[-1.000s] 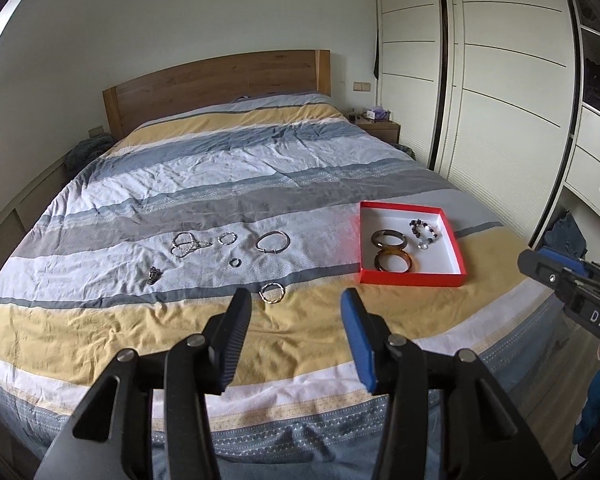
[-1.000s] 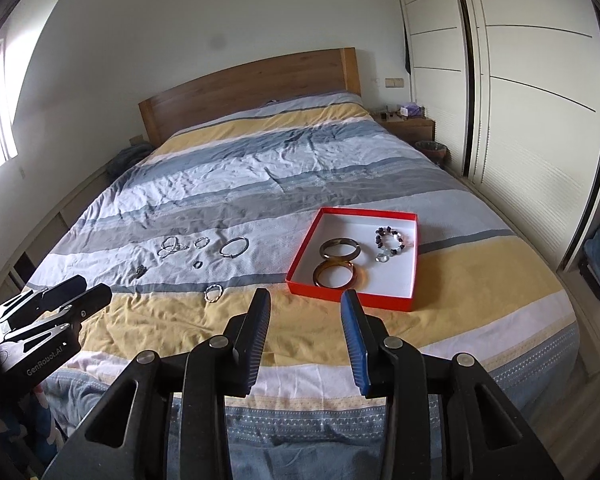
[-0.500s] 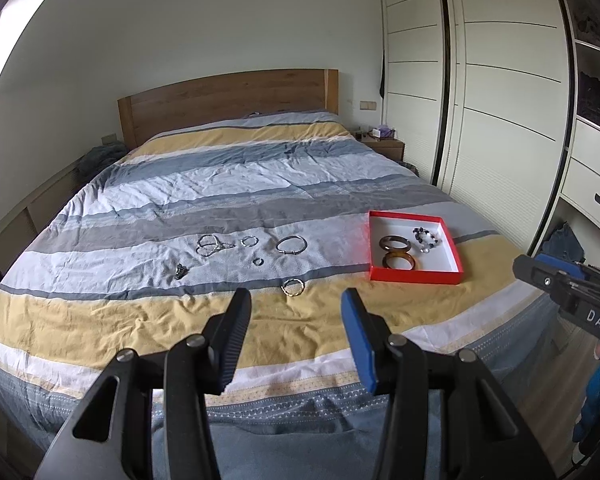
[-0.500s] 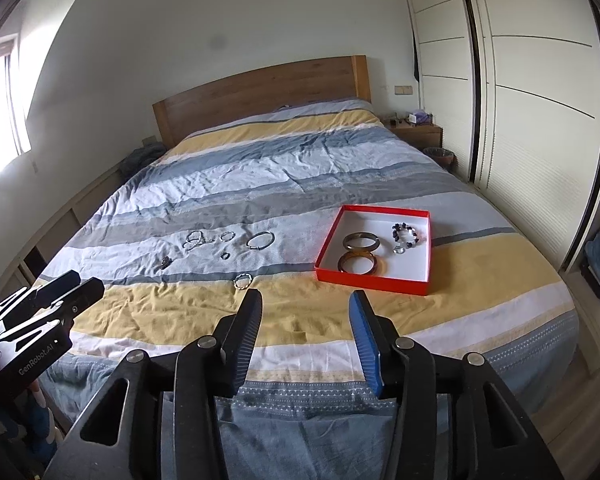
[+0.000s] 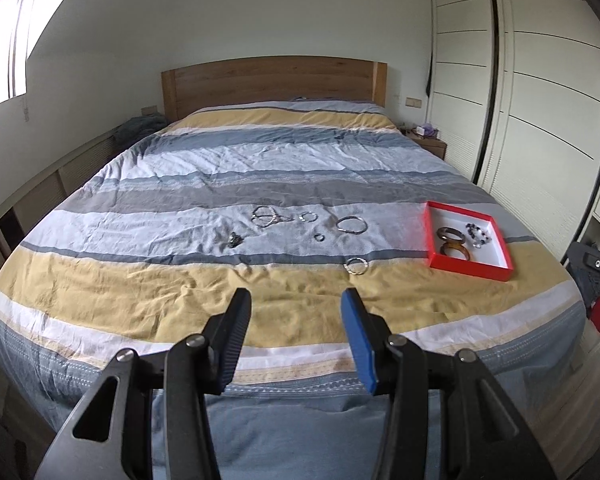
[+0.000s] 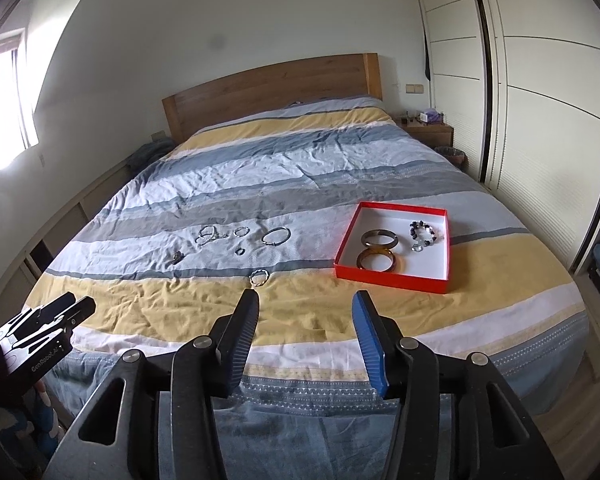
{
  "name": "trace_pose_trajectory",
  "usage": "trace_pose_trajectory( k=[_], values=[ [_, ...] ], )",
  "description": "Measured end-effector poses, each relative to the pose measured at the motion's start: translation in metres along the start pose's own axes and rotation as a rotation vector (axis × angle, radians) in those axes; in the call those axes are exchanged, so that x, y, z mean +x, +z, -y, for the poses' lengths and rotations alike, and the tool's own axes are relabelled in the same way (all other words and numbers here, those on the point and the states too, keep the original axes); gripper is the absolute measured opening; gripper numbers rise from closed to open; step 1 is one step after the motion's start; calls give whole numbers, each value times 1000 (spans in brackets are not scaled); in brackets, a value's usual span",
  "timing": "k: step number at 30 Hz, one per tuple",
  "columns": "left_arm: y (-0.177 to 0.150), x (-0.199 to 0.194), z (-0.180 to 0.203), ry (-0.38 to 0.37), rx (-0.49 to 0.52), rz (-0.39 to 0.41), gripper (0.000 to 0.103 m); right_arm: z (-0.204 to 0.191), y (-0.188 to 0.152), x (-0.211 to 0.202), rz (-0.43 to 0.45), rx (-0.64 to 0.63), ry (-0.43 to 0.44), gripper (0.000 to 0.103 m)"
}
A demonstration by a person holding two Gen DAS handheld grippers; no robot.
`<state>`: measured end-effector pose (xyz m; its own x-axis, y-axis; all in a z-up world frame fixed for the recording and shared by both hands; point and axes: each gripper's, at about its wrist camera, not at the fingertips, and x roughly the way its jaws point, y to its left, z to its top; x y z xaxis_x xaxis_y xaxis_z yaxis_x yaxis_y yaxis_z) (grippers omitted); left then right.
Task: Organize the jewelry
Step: 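Withdraw both open tools from the box toward the remaining jewelry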
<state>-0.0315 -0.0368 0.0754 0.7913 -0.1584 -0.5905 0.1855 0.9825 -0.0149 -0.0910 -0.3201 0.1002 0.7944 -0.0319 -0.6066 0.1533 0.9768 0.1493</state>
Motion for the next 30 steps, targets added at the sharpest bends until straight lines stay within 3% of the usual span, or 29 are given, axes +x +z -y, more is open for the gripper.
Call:
trace_pose_trajectory(
  k=[11, 30],
  values=[
    [9, 47, -62, 92, -87, -39, 45, -22, 10, 66, -71, -29, 66, 48],
    [22, 168, -100, 159, -176, -184, 45, -46, 32, 216, -240, -86, 187, 48]
  ],
)
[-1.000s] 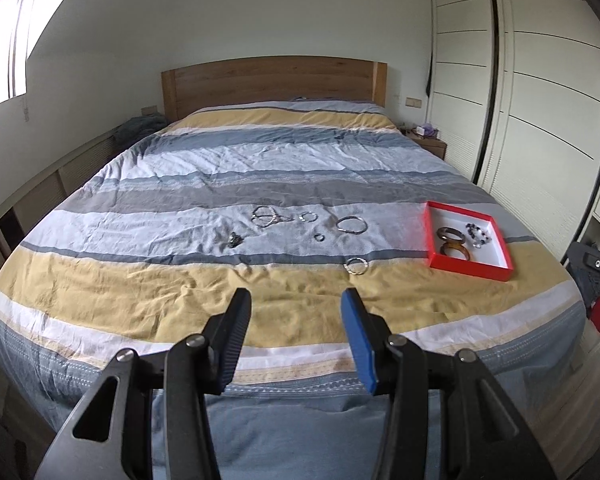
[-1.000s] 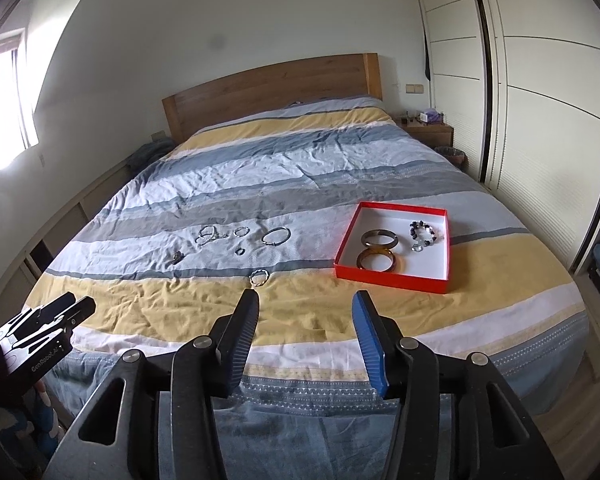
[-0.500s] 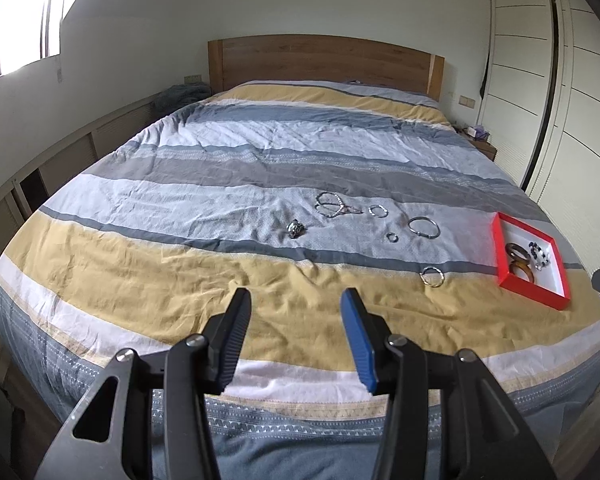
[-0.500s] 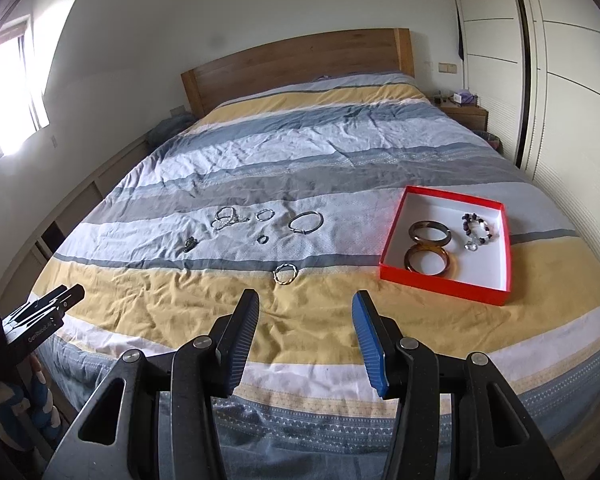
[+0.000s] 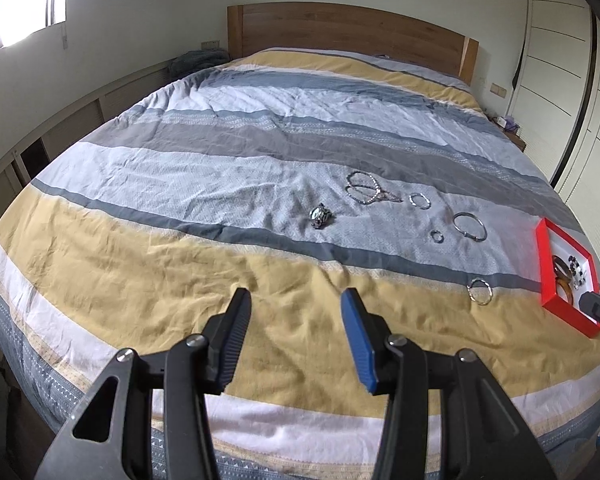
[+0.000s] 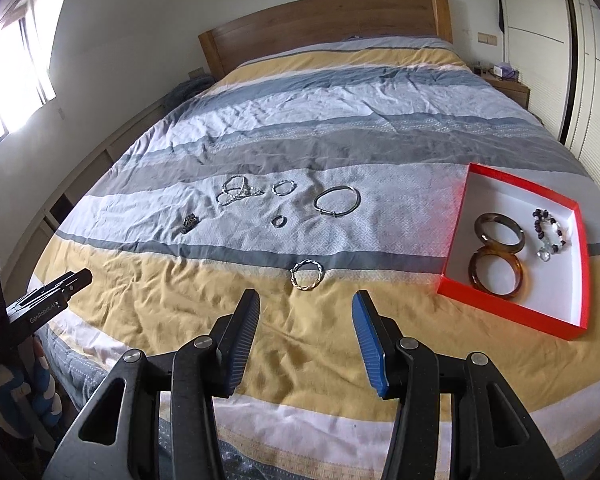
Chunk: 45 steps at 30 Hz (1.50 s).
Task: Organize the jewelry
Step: 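Withdraw both open tools from the box toward the remaining jewelry, then grasp the silver watch with the left tool while the right tool grasps the twisted silver bangle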
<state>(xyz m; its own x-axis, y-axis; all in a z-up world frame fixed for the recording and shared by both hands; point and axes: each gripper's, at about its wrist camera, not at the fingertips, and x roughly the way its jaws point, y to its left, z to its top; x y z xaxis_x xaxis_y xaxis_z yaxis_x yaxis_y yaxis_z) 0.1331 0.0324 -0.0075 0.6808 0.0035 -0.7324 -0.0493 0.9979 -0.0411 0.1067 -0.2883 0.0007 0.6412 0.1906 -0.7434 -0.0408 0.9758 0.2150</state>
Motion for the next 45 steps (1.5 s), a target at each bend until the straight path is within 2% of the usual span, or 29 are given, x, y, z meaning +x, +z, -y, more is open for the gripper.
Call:
trace_pose_trajectory(
  k=[10, 14, 24, 28, 33, 38, 45],
  values=[
    [18, 61, 2, 35, -25, -50, 45, 6, 14, 77, -95, -7, 31, 46],
    [30, 84, 1, 43, -31, -54, 45, 12, 15, 108, -140, -10, 39, 39],
    [62, 142, 1, 5, -53, -60, 45, 16, 17, 165, -206, -18, 49, 27],
    [68, 164, 7, -22, -51, -73, 45, 16, 14, 179, -221, -39, 39, 23],
    [72, 193, 19, -32, -33, -99, 45, 21, 18, 189, -207, -46, 26, 8],
    [69, 218, 26, -15, -14, -124, 45, 31, 20, 196, -196, -12, 55, 6],
    [69, 230, 28, -3, -4, -112, 44, 30, 18, 198, -172, -16, 69, 6]
  ],
)
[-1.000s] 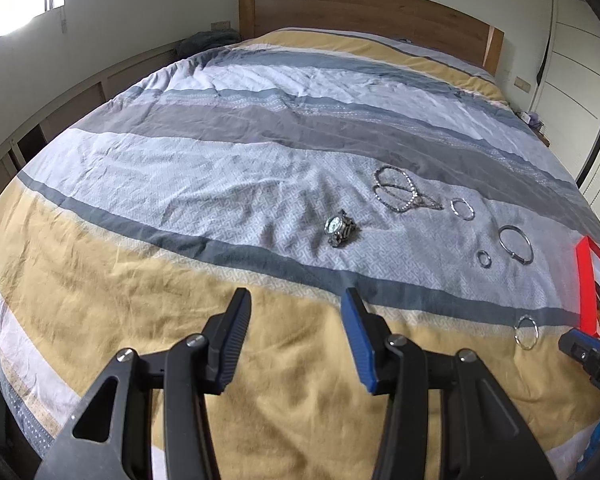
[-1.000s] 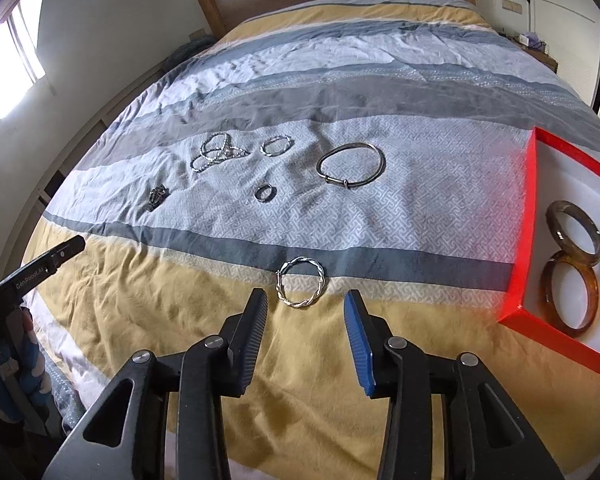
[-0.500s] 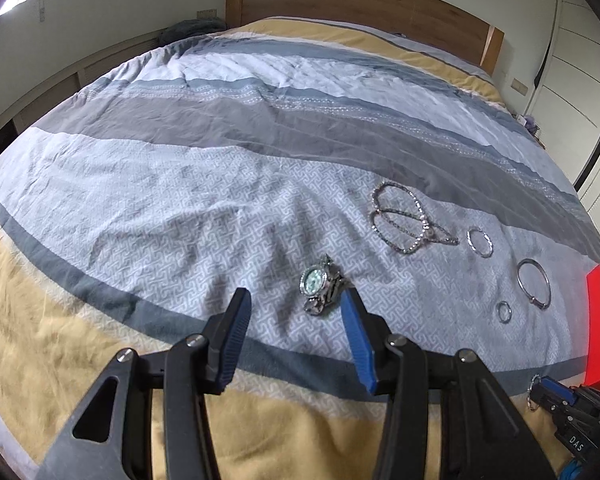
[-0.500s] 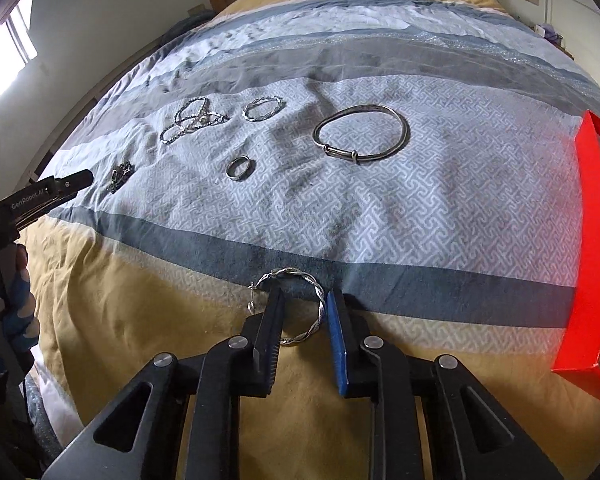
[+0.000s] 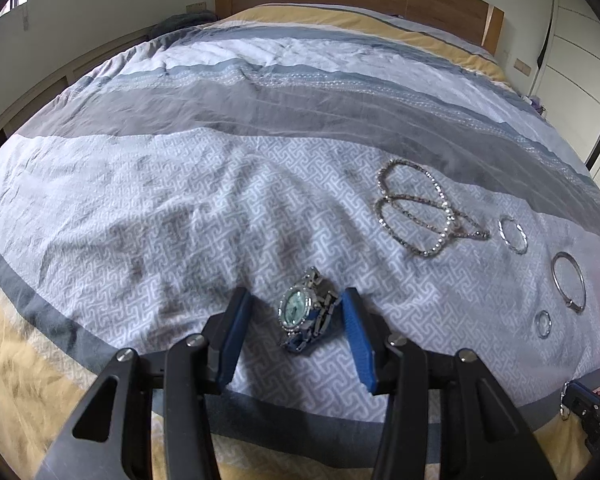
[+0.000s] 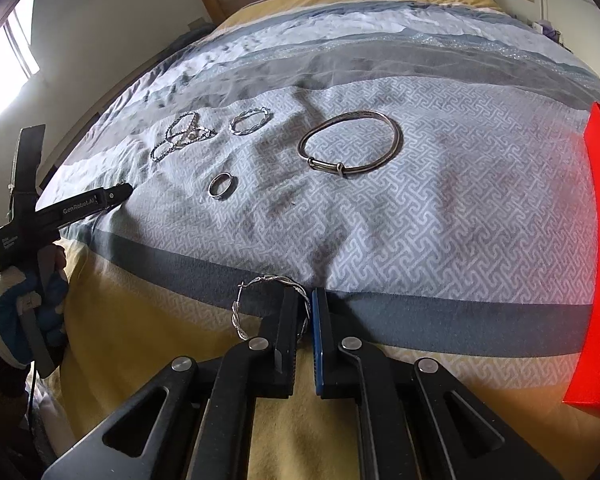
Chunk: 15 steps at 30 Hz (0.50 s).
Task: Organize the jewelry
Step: 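Grasp the silver watch with the left tool while the right tool grasps the twisted silver bangle, then carry the watch with the left tool while the right tool carries the twisted bangle into the box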
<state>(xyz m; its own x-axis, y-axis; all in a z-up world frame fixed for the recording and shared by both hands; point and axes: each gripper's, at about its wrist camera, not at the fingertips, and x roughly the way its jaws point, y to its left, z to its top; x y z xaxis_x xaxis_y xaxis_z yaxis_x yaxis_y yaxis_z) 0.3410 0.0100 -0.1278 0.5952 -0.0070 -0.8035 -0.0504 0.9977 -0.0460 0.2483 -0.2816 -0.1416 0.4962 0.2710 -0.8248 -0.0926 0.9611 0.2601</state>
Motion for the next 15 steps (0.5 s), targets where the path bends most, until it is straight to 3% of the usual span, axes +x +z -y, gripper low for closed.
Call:
trace_pose_trajectory(
  k=[4, 7, 15],
  values=[
    [0, 0, 0, -6, 4, 9, 38, -2, -1, 0, 11, -5, -2, 6],
    [0, -1, 1, -9, 9, 8, 22, -2, -1, -1, 15, -1, 2, 6],
    [-3, -14, 6, 7, 20, -1, 18, -1, -6, -11, 27, 10, 10, 6]
  ],
)
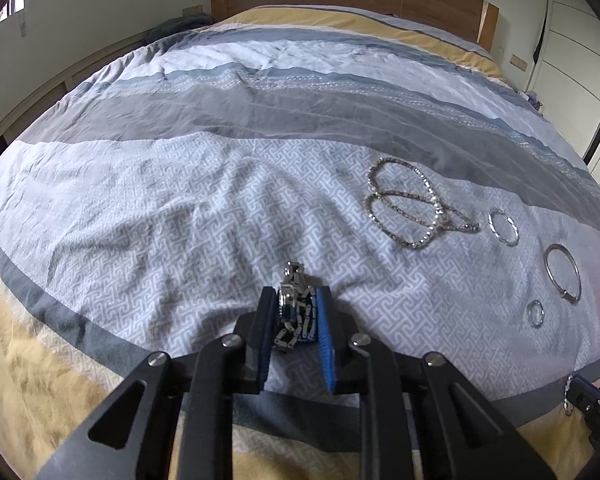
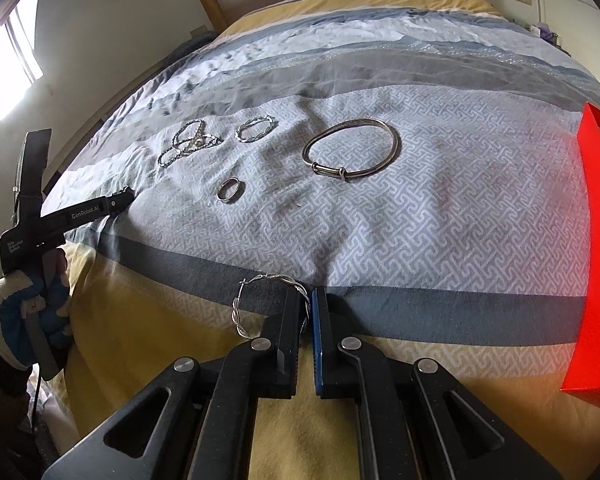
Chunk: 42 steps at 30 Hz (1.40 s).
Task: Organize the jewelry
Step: 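Carry the watch with the left tool while the right tool carries the twisted bangle into the box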
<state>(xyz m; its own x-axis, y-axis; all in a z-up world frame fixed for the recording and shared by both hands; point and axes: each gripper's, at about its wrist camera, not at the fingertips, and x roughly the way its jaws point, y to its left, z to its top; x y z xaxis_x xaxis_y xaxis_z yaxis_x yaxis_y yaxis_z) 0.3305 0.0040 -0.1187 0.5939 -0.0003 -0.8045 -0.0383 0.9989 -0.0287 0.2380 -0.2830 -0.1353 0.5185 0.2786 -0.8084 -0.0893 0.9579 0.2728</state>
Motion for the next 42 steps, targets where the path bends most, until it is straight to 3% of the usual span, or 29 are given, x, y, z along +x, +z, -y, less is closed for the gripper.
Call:
trace_pose_trajectory(
  k=[10, 28, 42],
  values=[
    [-10, -37, 3, -35, -3, 7, 18, -10, -11, -29, 3, -8, -9, 6],
    [-32, -135, 1, -74, -4, 72, 18, -35, -41, -125, 87, -24, -33, 6],
    [-41, -189, 58, -170, 41, 106, 18, 16, -59, -221, 223, 41, -130, 6]
  ],
)
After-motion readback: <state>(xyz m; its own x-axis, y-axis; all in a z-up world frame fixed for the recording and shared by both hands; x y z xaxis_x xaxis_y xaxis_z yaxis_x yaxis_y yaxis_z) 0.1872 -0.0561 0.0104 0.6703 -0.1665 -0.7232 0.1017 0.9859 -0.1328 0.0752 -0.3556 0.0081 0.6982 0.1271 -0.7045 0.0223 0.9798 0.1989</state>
